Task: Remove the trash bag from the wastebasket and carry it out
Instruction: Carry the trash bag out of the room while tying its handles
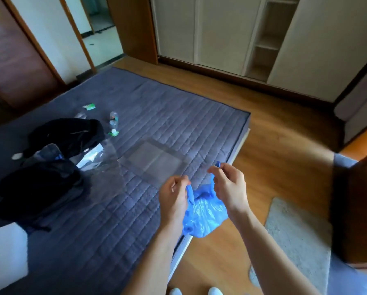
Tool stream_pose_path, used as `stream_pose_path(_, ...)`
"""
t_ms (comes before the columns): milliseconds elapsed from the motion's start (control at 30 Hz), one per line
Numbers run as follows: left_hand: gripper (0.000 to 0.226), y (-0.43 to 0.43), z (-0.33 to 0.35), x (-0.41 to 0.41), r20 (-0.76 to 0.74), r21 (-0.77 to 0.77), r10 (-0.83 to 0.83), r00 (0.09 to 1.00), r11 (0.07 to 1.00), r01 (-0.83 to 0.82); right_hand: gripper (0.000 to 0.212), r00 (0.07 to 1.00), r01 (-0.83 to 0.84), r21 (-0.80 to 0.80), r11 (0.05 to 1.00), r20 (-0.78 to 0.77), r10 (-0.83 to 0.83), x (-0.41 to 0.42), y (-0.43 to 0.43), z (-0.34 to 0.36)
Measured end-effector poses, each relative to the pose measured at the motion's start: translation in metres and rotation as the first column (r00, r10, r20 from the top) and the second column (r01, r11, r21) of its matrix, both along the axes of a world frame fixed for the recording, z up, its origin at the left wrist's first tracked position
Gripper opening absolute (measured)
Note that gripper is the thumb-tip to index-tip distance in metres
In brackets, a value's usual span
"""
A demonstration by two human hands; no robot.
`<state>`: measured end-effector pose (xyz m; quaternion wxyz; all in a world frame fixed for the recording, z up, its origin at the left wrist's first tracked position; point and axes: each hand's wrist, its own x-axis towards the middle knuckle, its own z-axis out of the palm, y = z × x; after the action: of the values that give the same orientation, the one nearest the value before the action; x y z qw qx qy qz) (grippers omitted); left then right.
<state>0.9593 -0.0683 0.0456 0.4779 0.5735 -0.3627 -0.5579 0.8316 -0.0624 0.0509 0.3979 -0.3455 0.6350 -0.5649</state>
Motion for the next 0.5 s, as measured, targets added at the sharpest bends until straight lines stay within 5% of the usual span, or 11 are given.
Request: stream_pose_path(500,0.030,-0.028,-0.010,-0.018,0.028,-0.044,-0.335,0.942,0.941,0.336,0.040,0.935,0.353,0.008,0.936,0.033,-0.353,-0.008,0.019,-0.015)
